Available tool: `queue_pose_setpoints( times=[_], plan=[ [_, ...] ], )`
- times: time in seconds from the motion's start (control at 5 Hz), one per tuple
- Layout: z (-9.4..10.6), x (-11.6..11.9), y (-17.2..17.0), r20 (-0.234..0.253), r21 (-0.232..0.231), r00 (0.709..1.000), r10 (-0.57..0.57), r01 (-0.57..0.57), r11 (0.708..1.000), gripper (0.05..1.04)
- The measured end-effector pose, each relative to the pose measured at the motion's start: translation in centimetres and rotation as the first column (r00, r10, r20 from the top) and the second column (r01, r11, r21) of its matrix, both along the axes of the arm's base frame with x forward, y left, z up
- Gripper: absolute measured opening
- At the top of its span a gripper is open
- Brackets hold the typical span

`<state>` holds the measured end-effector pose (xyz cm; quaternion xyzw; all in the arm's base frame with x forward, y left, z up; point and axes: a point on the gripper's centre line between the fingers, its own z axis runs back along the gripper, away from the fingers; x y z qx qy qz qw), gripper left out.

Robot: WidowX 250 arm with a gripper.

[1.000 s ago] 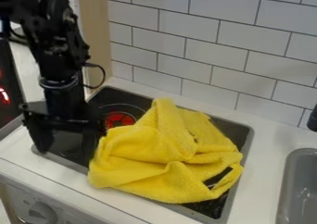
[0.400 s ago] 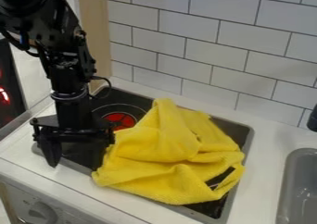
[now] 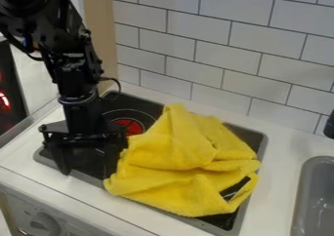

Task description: Fold the cloth from bottom left to top right

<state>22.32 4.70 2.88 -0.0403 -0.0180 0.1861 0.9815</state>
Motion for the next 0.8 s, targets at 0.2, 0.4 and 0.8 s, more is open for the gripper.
queue_pose_setpoints(
  times=[0.2, 0.4, 0.8],
  plan=[
    [1.9, 0.2, -0.4, 0.059, -0.011, 0.998, -0.008, 0.008, 1.000, 0.999],
    [2.4, 0.4, -0.8, 0.079, -0.030, 0.997, -0.018, 0.020, 0.999, 0.999],
    [-0.7, 1.0, -1.4, 0.036, -0.037, 0.998, -0.056, 0.057, 0.998, 0.999]
  ],
)
